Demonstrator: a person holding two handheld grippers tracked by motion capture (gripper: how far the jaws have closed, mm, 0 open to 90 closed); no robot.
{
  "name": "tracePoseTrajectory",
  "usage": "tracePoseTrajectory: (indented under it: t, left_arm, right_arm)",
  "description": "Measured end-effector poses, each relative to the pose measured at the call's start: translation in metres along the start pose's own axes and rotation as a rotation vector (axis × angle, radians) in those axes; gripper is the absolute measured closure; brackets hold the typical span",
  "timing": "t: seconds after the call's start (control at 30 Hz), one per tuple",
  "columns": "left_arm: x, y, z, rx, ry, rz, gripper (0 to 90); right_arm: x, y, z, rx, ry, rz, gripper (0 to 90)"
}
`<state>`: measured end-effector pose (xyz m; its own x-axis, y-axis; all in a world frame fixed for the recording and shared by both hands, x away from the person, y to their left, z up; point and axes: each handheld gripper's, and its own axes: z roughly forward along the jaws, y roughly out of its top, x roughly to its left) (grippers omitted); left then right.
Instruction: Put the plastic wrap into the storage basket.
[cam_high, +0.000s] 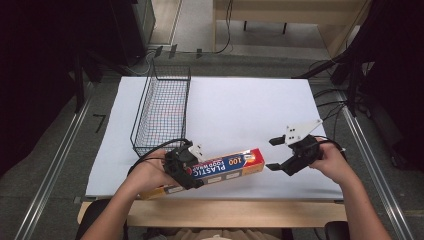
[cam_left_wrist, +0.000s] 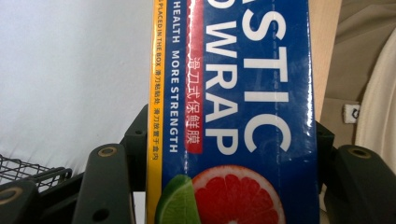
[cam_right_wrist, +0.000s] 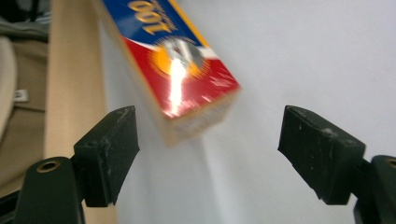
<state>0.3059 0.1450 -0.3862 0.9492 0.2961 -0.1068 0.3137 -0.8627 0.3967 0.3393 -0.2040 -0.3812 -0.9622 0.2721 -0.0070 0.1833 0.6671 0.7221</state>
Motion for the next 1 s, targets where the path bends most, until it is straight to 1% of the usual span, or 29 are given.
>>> tracePoseTrajectory:
  t: [0.03, 0.1, 0.17, 0.2, 0.27, 0.3, 0.37, 0.4, 0.47, 0.5, 0.57, 0.67, 0.7, 0.8, 0.83, 0.87, 0.93, 1.0]
  left_arm:
    - [0.001, 0.000, -0.001, -0.003, 0.000, 0.003, 40.1]
    - [0.001, 0.000, -0.003, -0.008, 0.002, -0.005, 40.1]
    - [0.001, 0.000, -0.005, -0.010, 0.010, -0.014, 40.1]
    - [0.002, 0.000, -0.006, -0.012, 0.012, -0.019, 40.1]
    - [0.003, -0.001, -0.008, -0.018, 0.016, -0.032, 40.1]
    - [0.003, -0.002, -0.009, -0.016, 0.019, -0.036, 40.1]
    - [0.004, -0.003, -0.012, -0.022, 0.030, -0.048, 40.1]
    - [0.005, -0.003, -0.013, -0.027, 0.030, -0.058, 40.2]
    - [0.006, -0.004, -0.015, -0.039, 0.032, -0.073, 40.1]
    - [0.007, -0.004, -0.017, -0.043, 0.034, -0.073, 40.1]
    - [0.007, -0.004, -0.019, -0.054, 0.038, -0.087, 40.1]
    - [0.009, -0.005, -0.021, -0.062, 0.044, -0.099, 40.1]
    - [0.009, -0.005, -0.022, -0.061, 0.045, -0.102, 40.1]
    - [0.011, -0.006, -0.024, -0.067, 0.049, -0.117, 40.1]
    - [0.012, -0.006, -0.024, -0.067, 0.046, -0.130, 40.1]
    - [0.014, -0.007, -0.025, -0.067, 0.037, -0.133, 40.1]
    - [0.015, -0.007, -0.027, -0.077, 0.033, -0.134, 40.1]
    - [0.016, -0.007, -0.030, -0.084, 0.037, -0.141, 40.1]
  right_arm:
    - [-0.004, -0.005, 0.000, -0.004, -0.013, 0.020, 20.5]
    - [-0.008, -0.010, 0.001, -0.013, -0.040, 0.045, 20.5]
    - [-0.012, -0.014, 0.001, -0.022, -0.055, 0.054, 20.5]
    - [-0.013, -0.016, 0.002, -0.024, -0.071, 0.059, 20.5]
    - [-0.015, -0.019, 0.004, -0.015, -0.093, 0.071, 20.5]
    - [-0.016, -0.020, 0.005, -0.008, -0.093, 0.078, 20.5]
    - [-0.017, -0.023, 0.008, -0.010, -0.080, 0.070, 20.5]
    - [-0.017, -0.024, 0.009, -0.005, -0.078, 0.076, 20.5]
    - [-0.018, -0.026, 0.013, 0.006, -0.080, 0.084, 20.5]
    - [-0.019, -0.027, 0.015, 0.012, -0.086, 0.091, 20.5]
    - [-0.022, -0.029, 0.019, 0.007, -0.093, 0.122, 20.5]
    - [-0.025, -0.035, 0.025, -0.033, -0.091, 0.184, 20.8]
    - [-0.026, -0.036, 0.026, -0.040, -0.090, 0.186, 20.8]
    - [-0.025, -0.037, 0.031, -0.018, -0.130, 0.188, 20.8]
    - [-0.025, -0.037, 0.032, -0.016, -0.139, 0.190, 20.8]
    - [-0.025, -0.037, 0.034, -0.010, -0.140, 0.188, 20.8]
    - [-0.024, -0.036, 0.036, -0.005, -0.149, 0.180, 20.8]
    - [-0.024, -0.036, 0.038, 0.003, -0.150, 0.180, 20.8]
